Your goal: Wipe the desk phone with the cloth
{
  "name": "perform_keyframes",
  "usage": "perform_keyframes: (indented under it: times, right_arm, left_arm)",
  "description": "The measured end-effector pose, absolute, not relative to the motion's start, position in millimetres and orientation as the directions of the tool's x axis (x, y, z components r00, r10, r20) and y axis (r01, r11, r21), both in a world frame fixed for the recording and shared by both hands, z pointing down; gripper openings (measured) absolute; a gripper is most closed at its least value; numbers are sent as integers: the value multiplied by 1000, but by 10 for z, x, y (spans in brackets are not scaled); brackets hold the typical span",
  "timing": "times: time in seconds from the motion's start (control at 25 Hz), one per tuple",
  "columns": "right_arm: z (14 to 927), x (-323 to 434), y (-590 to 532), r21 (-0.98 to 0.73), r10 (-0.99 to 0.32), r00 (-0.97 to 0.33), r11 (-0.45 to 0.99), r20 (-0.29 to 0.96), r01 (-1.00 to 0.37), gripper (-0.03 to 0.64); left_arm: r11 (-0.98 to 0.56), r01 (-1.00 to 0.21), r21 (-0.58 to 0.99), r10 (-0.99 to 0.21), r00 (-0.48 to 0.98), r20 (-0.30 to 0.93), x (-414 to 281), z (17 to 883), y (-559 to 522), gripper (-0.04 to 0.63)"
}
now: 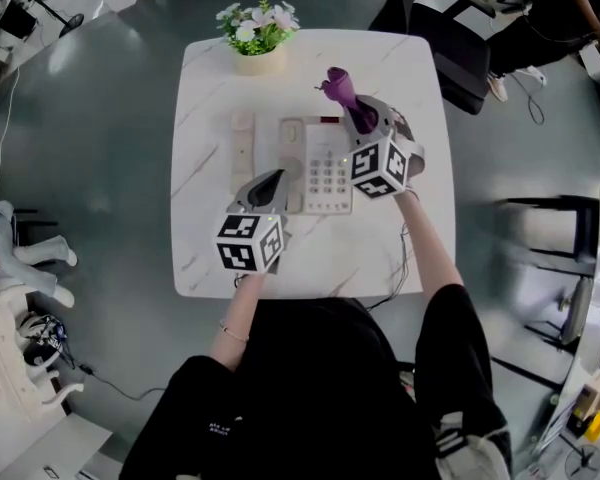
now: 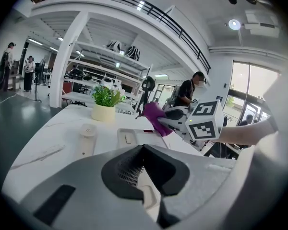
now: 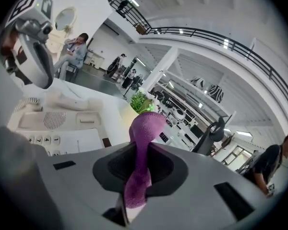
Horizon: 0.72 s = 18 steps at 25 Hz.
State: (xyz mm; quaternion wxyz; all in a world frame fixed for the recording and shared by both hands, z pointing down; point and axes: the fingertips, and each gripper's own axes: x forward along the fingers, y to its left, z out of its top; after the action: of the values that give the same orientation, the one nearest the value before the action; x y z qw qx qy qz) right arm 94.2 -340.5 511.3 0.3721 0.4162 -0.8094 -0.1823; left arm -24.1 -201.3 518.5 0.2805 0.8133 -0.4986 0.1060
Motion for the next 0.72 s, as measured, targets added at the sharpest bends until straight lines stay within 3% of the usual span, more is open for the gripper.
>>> perform_keyframes:
  times: [0.36,0.72]
  right_arm:
    - [5389,696,-3253,585,-712,-430,702,555,-407,38]
    - [5511,639,-3134,530,-653,-460,757,602,-383,37]
  left_arm:
    - [-341,-871,355,-751,479,455,-269,5199,-2014,-3]
    - [-343,-868,359,-748,484,455,-264,5202,-1989,-3]
